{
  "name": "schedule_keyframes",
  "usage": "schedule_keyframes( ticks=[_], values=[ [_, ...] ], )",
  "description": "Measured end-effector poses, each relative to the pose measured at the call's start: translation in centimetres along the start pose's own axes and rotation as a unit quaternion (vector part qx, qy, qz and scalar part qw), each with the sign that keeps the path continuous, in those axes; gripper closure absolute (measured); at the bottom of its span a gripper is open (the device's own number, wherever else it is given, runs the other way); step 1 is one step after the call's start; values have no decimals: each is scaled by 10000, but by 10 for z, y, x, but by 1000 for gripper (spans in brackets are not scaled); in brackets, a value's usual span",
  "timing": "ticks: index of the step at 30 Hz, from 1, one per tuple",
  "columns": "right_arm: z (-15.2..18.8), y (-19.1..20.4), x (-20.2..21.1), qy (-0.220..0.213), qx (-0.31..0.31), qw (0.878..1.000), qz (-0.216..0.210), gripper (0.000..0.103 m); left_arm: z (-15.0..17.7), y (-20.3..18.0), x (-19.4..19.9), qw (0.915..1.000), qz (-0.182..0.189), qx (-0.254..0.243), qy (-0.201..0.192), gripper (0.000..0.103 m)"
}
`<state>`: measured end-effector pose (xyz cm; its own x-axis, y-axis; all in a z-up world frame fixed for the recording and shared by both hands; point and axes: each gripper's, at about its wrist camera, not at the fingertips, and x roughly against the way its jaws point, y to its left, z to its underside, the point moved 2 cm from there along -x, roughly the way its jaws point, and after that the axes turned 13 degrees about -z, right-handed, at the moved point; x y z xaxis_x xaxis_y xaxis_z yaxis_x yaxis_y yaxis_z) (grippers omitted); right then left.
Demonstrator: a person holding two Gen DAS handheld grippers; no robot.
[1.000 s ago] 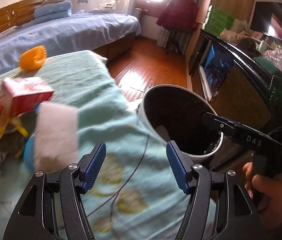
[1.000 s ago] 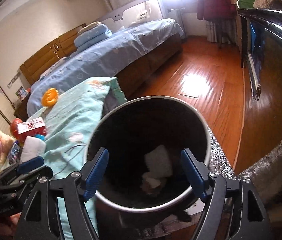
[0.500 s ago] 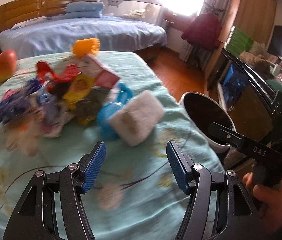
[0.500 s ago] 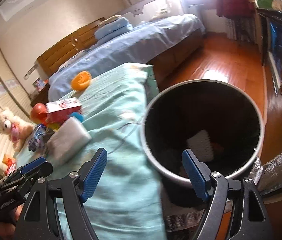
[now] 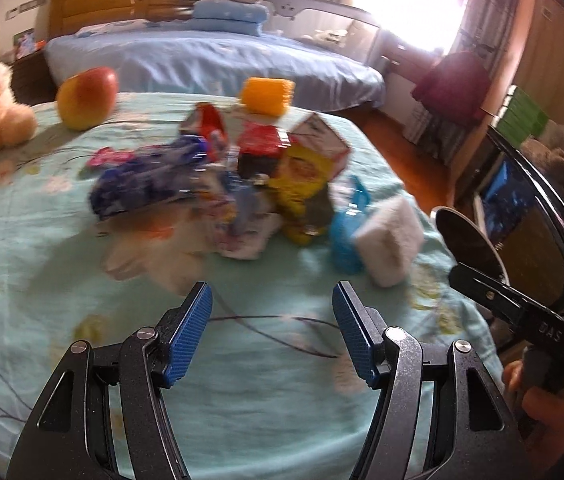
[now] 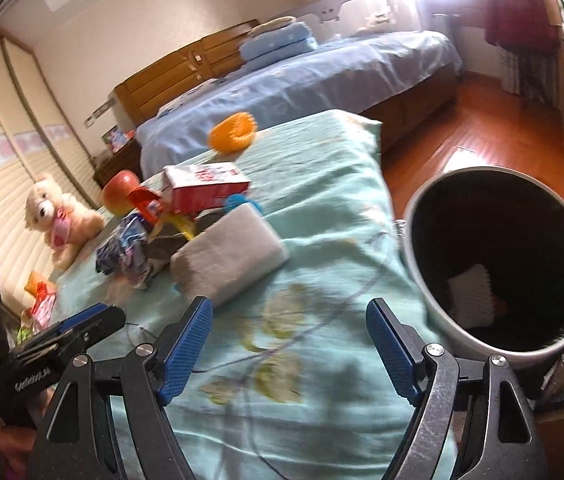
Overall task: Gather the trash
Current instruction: 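Grasp the printed paper wrapper with the left tool while the right tool grasps the white sponge brush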
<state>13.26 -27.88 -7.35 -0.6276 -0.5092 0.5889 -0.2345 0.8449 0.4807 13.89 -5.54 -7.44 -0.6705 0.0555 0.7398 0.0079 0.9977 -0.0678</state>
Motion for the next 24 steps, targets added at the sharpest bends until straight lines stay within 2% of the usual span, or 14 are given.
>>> schedule_keyframes(
  ticks=[6,17,19,21,22,24],
  values=[
    [-6,6,-16,140,22,9997,-211,20,-7,21,-11,9998,-117,157,35,39],
    [-12,16,-48,358,-38,9984,-439,20,-30,18,-43,9999,-32,0,122,40],
    [-13,15,-54,423,-77,9982,-428,21,-32,17,-48,9999,1,-1,171,49],
    [-13,15,-55,439,-65,9979,-464,38,-33,15,-51,9996,49,-18,261,75],
    [-13,15,-56,458,-54,9977,-499,46,-33,14,-52,9996,48,-37,284,78],
    [-11,18,-55,439,42,9980,-464,52,-32,14,-48,9998,45,-67,205,81]
  ],
)
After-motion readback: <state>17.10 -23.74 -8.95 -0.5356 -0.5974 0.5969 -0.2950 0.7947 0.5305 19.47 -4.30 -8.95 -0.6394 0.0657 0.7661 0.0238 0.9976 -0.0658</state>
